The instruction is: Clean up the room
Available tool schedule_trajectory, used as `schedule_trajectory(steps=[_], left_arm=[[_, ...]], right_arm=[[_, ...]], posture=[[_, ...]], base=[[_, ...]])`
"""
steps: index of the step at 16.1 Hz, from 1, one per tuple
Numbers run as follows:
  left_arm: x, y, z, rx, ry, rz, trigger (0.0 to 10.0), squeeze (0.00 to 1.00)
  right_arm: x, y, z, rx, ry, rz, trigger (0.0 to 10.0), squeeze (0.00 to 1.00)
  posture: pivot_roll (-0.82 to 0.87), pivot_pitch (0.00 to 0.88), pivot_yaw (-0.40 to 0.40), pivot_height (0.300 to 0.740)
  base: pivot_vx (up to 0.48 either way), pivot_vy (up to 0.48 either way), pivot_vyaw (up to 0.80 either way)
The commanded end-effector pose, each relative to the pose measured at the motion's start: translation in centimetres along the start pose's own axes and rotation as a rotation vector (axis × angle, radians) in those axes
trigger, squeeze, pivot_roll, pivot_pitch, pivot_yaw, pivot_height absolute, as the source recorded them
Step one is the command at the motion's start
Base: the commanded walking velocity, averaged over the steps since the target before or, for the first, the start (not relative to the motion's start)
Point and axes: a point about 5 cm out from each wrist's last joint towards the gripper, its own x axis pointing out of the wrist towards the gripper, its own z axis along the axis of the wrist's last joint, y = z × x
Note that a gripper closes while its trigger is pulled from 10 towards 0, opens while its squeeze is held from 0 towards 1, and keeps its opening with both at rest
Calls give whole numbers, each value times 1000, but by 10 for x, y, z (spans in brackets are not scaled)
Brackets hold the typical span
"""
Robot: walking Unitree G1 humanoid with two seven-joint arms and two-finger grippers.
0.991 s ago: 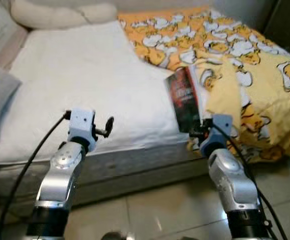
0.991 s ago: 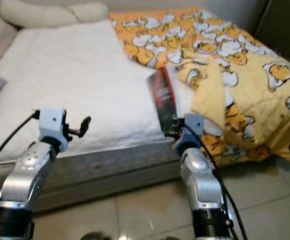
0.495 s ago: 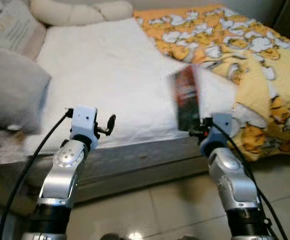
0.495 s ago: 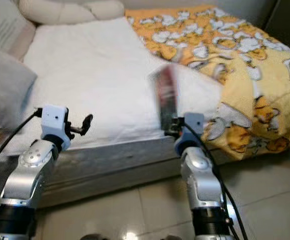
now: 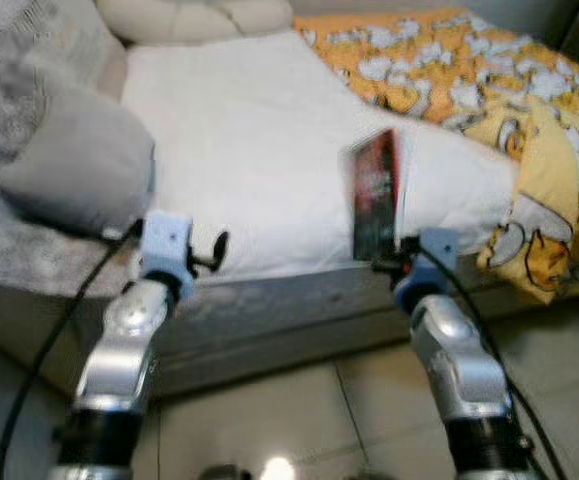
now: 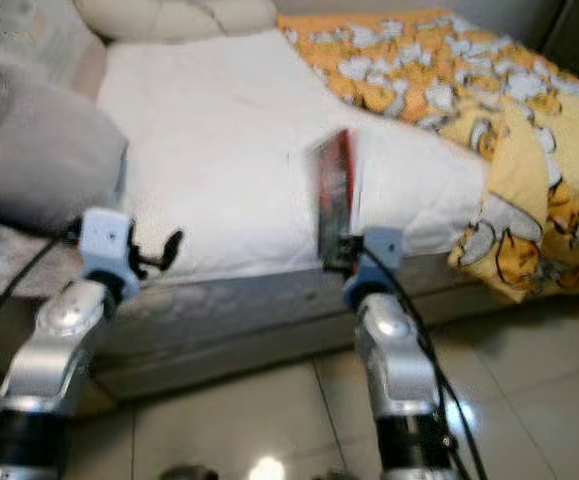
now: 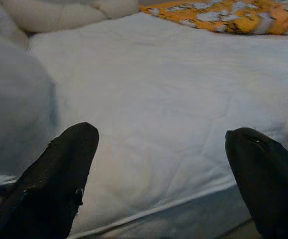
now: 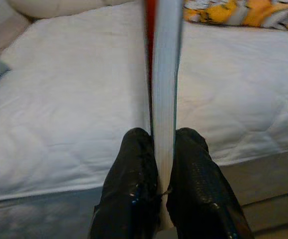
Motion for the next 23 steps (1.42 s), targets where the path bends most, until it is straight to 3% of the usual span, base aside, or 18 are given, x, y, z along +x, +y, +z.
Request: schedule_trajectory(steps=[1,8,18,23], left_arm=[[1,-2,3,3,-11,-4,10000,98],[2,3,6,-17,-30,20,10000,118],[2,3,5,-7,-27,16,10000,122],[2,4,5,-4,-28,14,10000,118]], right_arm=[[2,-1,16,-11,-71,-1,10000,0],[3,2,16,-32,-58,29,10000,0],[4,4,16,-59,-51,43,10000,0],[4,3,17,-52,-56,36,10000,0]], posture=[[-32,0,20,740],[-31,0,20,740],[-30,0,19,740],[-30,0,19,740]], base=[[0,0,0],[118,0,0],[327,0,780],[335,0,413]])
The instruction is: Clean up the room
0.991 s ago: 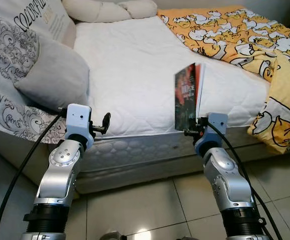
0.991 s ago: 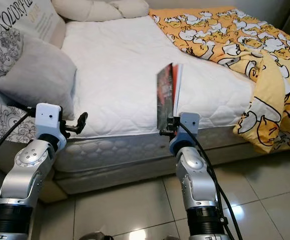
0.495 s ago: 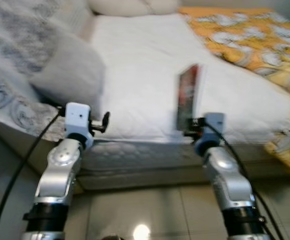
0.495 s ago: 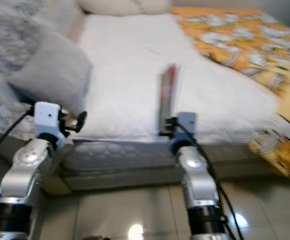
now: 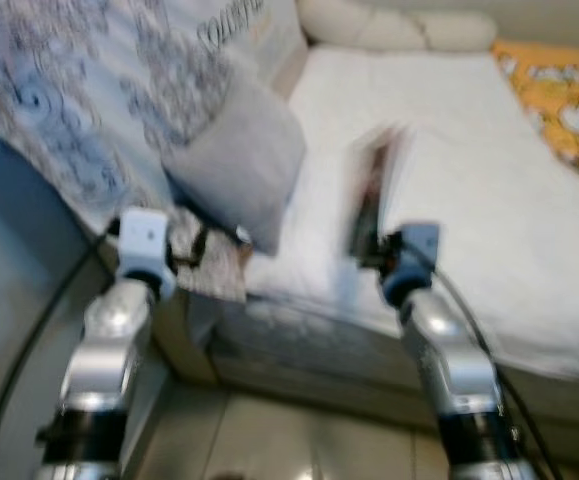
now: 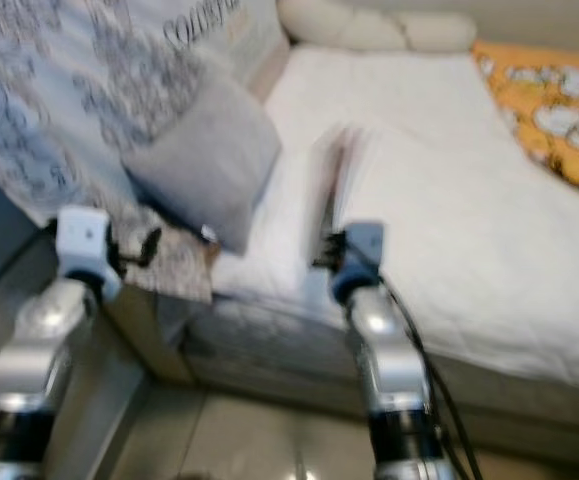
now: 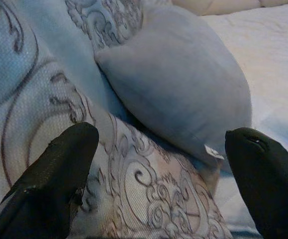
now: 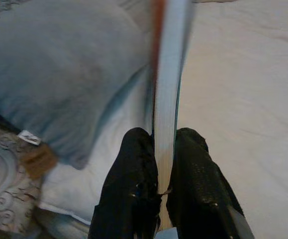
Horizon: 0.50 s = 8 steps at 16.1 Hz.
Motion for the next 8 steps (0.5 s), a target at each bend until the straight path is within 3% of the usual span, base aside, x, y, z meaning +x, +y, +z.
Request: schedule_trajectory(steps=[1,7,8], left_arm=[[3,-9,5,0,-19,-32,10000,122],[3,-9,5,-5,-21,-38,10000,125],[3,-9,5,-8,-20,-37,10000,125]], right_arm=[[-1,-10,11,-5,-52,-32,10000,0],[-1,-10,10,7,-47,-37,10000,0],[0,-10,10,9,-44,-33,10000,0]], posture=[[-30,0,19,740],[-28,0,19,740],[-28,0,19,740]], base=[[341,0,0],[357,0,0],[382,0,-569]])
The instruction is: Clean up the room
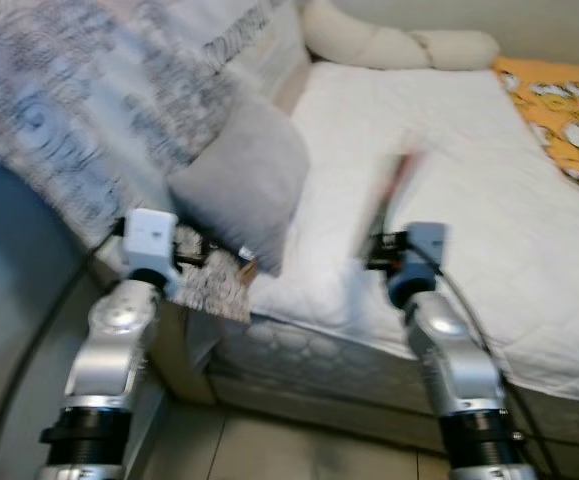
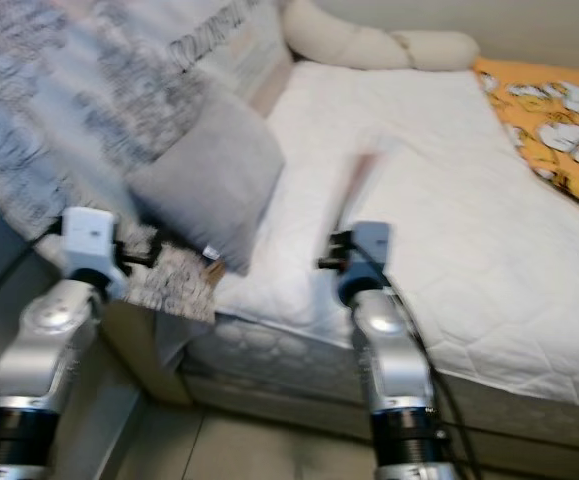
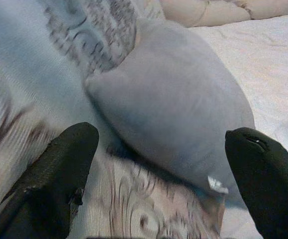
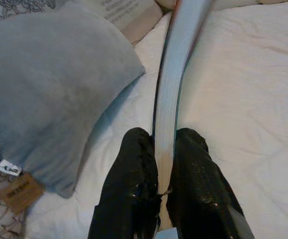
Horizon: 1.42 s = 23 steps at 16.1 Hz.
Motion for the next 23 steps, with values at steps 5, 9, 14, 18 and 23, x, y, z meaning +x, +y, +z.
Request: schedule_trajectory(steps=[5,9,14,18,23], left_arm=[[3,-8,4,-21,-16,-25,10000,125],[3,-8,4,-24,-13,-25,10000,122],[3,-7,4,-25,-13,-20,10000,122],[4,-6,5,-22,-13,-22,10000,125],[3,-8,5,-12,-13,-58,10000,110]], right_arm=[[1,-6,13,-19,-58,-8,10000,0],[1,-6,13,-20,-57,-5,10000,0],[1,-5,13,-21,-56,-3,10000,0],[2,-4,13,-21,-55,-1,10000,0],[2,-3,13,-18,-52,1,10000,0]], posture=[[-27,0,18,740],[-27,0,18,740],[-25,0,18,740],[-24,0,18,740],[-23,0,20,740]], base=[[380,0,-365],[382,0,0],[379,0,0],[378,0,0],[365,0,0]])
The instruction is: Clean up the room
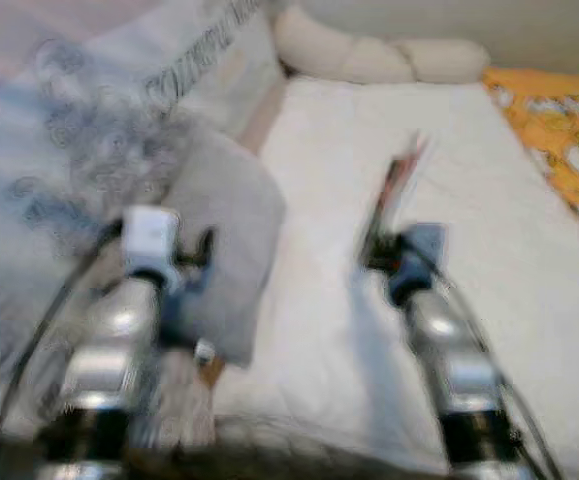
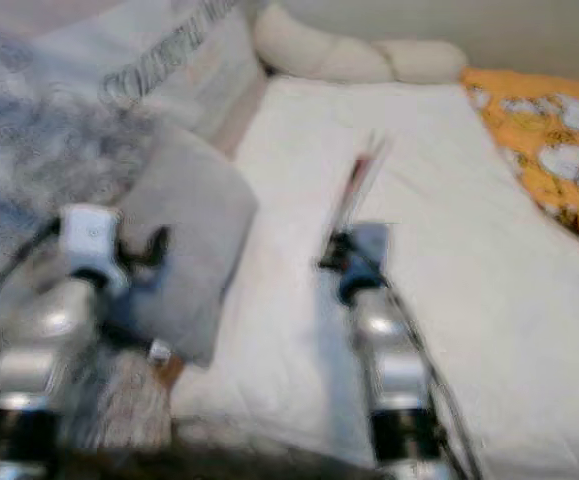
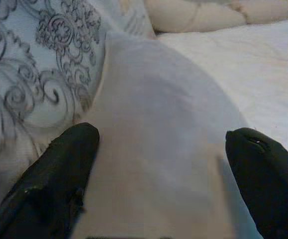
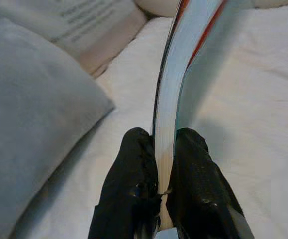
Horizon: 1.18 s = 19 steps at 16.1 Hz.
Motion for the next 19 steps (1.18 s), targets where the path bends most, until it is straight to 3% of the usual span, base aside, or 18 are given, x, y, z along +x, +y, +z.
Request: schedule_trajectory(steps=[1,4,7,8,14,17,19], left_arm=[[1,-11,5,-2,-21,-53,10000,98],[-3,-18,5,57,-5,-147,10000,90],[-13,-30,0,106,27,-329,10000,90],[-17,-35,-1,106,42,-393,10000,90],[-28,-34,-8,118,112,-497,10000,102],[-30,-31,-9,125,135,-500,10000,98],[-34,-29,-11,133,156,-499,10000,102]], right_arm=[[-1,-7,14,-16,-60,-14,10000,0],[2,-7,14,-5,-57,2,10000,0],[24,-10,22,91,-20,44,10000,0],[36,-11,27,167,21,84,10000,0],[53,-15,9,373,276,220,10000,0],[53,-18,2,476,329,246,10000,0],[51,-18,-3,631,356,292,10000,0]], posture=[[-23,0,21,740],[-38,0,40,740],[-36,0,44,740],[-27,0,40,740],[-18,0,39,740],[-7,0,33,740],[10,0,27,740]], base=[[0,0,0],[0,0,0],[0,0,0],[0,0,0],[0,0,0],[0,0,0],[0,0,0]])
